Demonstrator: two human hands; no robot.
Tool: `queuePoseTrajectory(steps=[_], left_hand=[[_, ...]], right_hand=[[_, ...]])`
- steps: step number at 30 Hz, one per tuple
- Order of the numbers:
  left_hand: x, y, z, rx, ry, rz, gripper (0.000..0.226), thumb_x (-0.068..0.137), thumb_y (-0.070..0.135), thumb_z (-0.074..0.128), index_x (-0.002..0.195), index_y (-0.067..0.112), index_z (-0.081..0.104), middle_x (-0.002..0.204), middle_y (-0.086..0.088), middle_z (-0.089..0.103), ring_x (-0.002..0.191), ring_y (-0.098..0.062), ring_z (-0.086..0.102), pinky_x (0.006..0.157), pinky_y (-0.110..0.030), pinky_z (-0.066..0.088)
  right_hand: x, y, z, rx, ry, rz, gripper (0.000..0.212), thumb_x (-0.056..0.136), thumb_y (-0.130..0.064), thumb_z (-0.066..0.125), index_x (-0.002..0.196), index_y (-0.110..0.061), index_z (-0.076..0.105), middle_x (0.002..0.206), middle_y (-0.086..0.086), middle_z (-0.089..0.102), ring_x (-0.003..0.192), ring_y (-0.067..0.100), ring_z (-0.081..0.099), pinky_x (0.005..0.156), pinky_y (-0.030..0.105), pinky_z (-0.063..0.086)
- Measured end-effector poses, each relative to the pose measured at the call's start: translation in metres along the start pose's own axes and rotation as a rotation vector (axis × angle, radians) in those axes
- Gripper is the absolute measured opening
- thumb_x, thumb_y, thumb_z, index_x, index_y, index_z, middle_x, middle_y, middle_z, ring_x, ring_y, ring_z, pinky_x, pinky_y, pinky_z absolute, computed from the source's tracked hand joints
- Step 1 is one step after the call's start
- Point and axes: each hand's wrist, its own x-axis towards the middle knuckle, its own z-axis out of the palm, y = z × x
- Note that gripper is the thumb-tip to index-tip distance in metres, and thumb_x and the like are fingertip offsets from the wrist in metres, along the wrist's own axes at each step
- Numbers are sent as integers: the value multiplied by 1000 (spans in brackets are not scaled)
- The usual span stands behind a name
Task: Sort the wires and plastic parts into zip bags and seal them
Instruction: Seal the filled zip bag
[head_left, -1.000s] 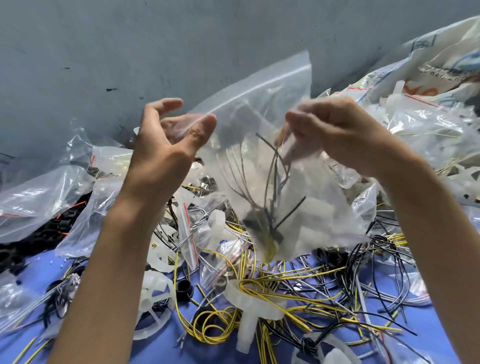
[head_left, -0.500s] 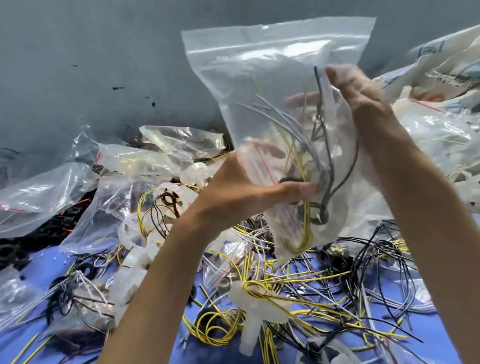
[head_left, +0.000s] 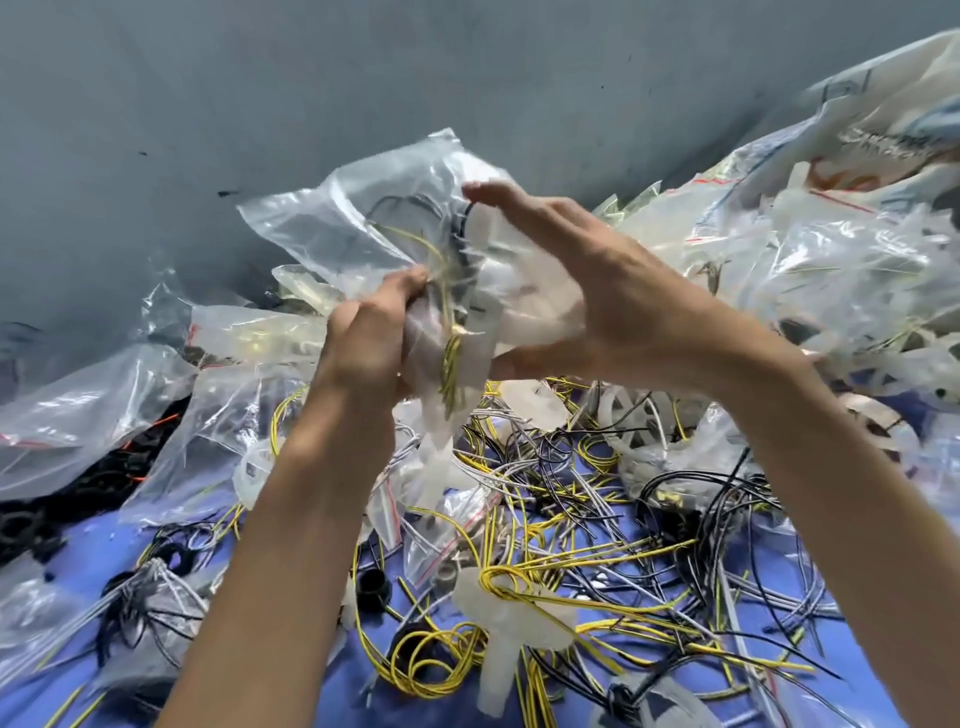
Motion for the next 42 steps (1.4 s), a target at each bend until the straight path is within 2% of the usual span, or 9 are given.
queuePoseTrajectory(steps=[7,11,14,17,19,26,32,37,42], left_hand=[[-7,1,5,-45,-300,2,42,83,46,42,99,18,69,91,-1,74,81,-14,69,65,-26,52],[-9,10,4,-18,-172,35,25,83,41,54,75,25,72,74,11,71,73,-3,67,73,-28,51],[-9,15,4,11,-86,115,33,68,46,53,91,24,59,94,9,67,90,-5,66,79,-27,52],[-10,18,3,43,-75,181,35,68,47,51,96,26,56,101,7,65,91,-4,65,77,-26,51],[-11,19,4,55,-77,180,36,67,47,51,97,26,56,100,7,64,90,-5,64,79,-27,51],[-11,18,5,114,-94,173,30,68,45,51,92,27,55,93,10,63,87,-4,64,84,-32,52],[-8,14,1,137,-96,164,12,88,36,56,93,25,58,96,7,64,91,-6,64,83,-30,52],[-5,12,0,160,-122,159,29,74,43,54,96,24,60,98,7,65,92,-5,65,79,-25,53],[1,4,-5,215,-130,131,9,95,28,51,93,24,59,100,5,65,92,-7,63,71,-22,48]], right_hand=[[-1,6,-10,-100,182,-57,72,53,-33,82,119,-23,55,117,-4,45,94,-1,45,74,-2,32],[1,19,-12,-263,424,29,57,57,-24,82,109,-13,62,110,8,54,92,9,46,74,0,31],[-3,44,-18,-433,663,355,48,74,-38,76,108,-8,60,114,18,51,90,23,53,77,23,42],[-18,75,-23,-614,280,869,60,86,-52,58,117,-2,49,130,21,35,117,38,39,95,45,41],[-26,85,-24,-588,78,1001,57,89,-50,54,118,-1,46,141,22,23,133,42,19,107,55,26],[-19,93,-29,-578,15,716,68,89,-33,61,146,-34,24,156,5,9,139,33,14,112,58,19],[-21,97,-27,-546,-190,816,75,91,-49,51,150,-33,9,159,9,0,145,32,0,115,56,17],[-15,73,-41,-557,-245,735,73,87,-59,47,149,-34,17,159,11,1,145,31,5,116,45,11],[-19,72,-24,-625,-478,790,78,89,-61,39,151,-23,12,156,19,-6,140,37,-19,106,46,-16]])
